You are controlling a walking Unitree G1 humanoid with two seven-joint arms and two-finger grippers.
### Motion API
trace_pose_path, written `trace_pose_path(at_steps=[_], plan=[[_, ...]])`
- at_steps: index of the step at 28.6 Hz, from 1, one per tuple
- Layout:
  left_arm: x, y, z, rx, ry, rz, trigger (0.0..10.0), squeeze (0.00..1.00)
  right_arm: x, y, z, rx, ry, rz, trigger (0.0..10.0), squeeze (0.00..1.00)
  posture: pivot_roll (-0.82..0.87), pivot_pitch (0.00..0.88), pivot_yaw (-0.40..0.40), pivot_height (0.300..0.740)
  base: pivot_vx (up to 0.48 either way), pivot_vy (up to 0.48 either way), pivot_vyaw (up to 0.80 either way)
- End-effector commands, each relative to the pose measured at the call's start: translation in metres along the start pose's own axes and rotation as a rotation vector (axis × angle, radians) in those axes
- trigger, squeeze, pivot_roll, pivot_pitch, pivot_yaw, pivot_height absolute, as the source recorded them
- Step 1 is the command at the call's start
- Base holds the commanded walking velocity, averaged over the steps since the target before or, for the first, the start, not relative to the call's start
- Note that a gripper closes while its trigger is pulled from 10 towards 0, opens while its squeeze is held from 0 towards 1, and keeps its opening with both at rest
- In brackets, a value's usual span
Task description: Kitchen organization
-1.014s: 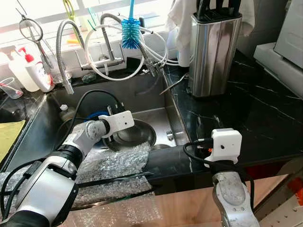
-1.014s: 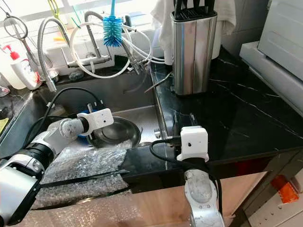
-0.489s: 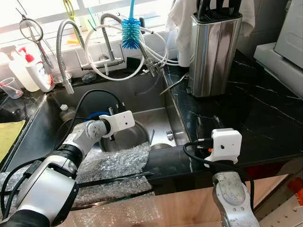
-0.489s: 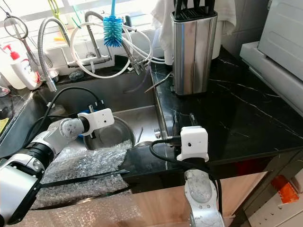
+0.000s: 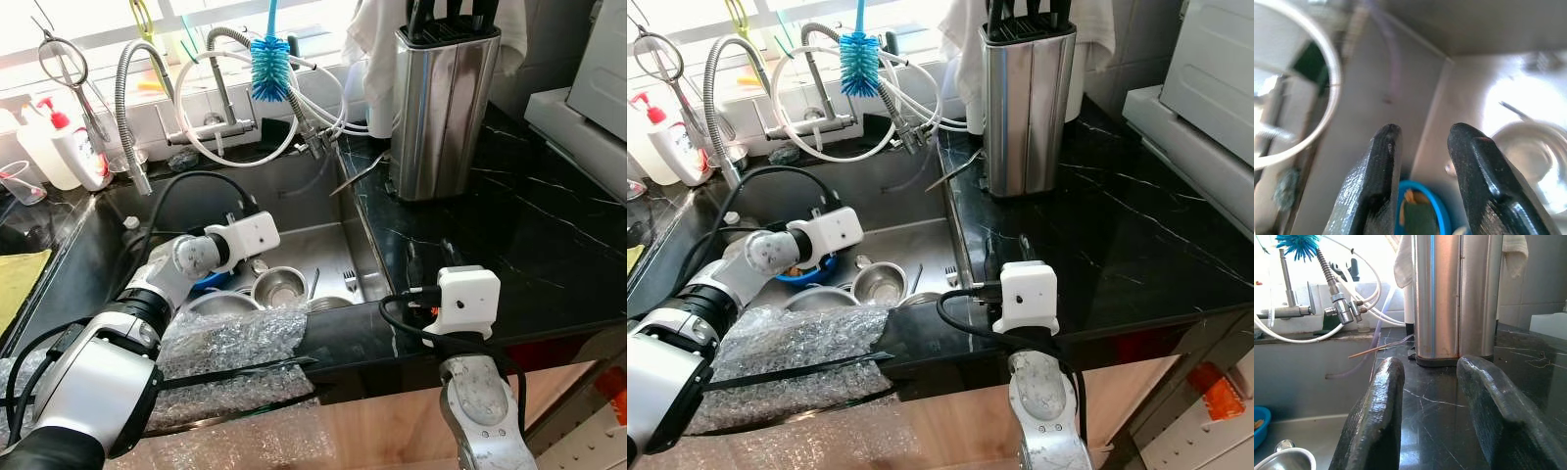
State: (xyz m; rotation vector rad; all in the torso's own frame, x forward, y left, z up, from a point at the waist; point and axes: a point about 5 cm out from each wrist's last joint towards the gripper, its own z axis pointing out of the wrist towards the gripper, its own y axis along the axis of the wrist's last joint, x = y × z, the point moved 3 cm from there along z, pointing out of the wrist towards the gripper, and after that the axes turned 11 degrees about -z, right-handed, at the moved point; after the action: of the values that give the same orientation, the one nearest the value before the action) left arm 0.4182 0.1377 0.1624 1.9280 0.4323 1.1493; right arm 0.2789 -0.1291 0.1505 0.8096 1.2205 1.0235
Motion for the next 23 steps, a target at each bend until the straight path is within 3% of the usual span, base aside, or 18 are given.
trace_pose_path(at_steps=[1,2,3,6,10,11,12,13,15,20,23], plan=[[0.020,0.004,-0.008,-0.081,0.133,-0.106,10.0,0.00,0.005,0.001,0.002,-0.004,0.015,0.008,10.0,0.00,-0.14,0.000,0.175,0.740,0.000,0.000,0.00],[0.022,0.005,-0.009,-0.100,0.158,-0.130,10.0,0.00,0.005,0.001,0.002,-0.005,0.015,0.009,10.0,0.00,-0.14,0.000,0.174,0.740,0.000,0.000,0.00],[0.030,0.005,-0.015,-0.158,0.236,-0.221,10.0,0.00,0.005,0.002,0.002,-0.009,0.016,0.009,10.0,0.00,-0.14,0.000,0.172,0.740,0.000,0.000,0.00],[0.050,0.004,-0.034,-0.292,0.413,-0.384,10.0,0.00,0.004,0.003,0.002,-0.013,0.016,0.008,10.0,0.00,-0.13,0.000,0.164,0.740,0.000,0.000,0.00],[0.054,0.002,-0.042,-0.333,0.450,-0.436,10.0,0.00,0.003,0.003,0.002,-0.014,0.016,0.010,10.0,0.00,-0.13,0.000,0.163,0.740,0.000,0.000,0.00],[0.060,-0.004,-0.066,-0.396,0.533,-0.468,10.0,0.00,0.004,0.006,0.004,-0.025,0.022,0.014,10.0,0.00,-0.11,0.000,0.150,0.740,0.000,0.000,0.00],[0.061,-0.006,-0.078,-0.422,0.564,-0.477,10.0,0.00,0.004,0.007,0.005,-0.030,0.023,0.016,10.0,0.00,-0.11,0.000,0.150,0.740,0.000,0.000,0.00],[0.061,-0.006,-0.078,-0.422,0.564,-0.477,10.0,0.00,0.004,0.007,0.005,-0.030,0.023,0.016,10.0,0.00,-0.11,0.000,0.150,0.740,0.000,0.000,0.00],[0.058,-0.004,-0.098,-0.455,0.610,-0.452,10.0,0.00,0.003,0.008,0.007,-0.035,0.027,0.021,10.0,0.00,-0.09,0.000,0.130,0.740,0.000,0.000,0.00],[0.052,-0.004,-0.112,-0.468,0.649,-0.462,10.0,0.00,0.004,0.009,0.008,-0.040,0.036,0.022,10.0,0.00,-0.09,0.000,0.121,0.740,0.000,0.000,0.00],[0.029,-0.007,-0.120,-0.455,0.666,-0.530,10.0,0.00,0.001,0.009,0.010,-0.040,0.024,0.034,10.0,0.00,-0.09,0.000,0.118,0.740,0.000,0.000,0.00]])
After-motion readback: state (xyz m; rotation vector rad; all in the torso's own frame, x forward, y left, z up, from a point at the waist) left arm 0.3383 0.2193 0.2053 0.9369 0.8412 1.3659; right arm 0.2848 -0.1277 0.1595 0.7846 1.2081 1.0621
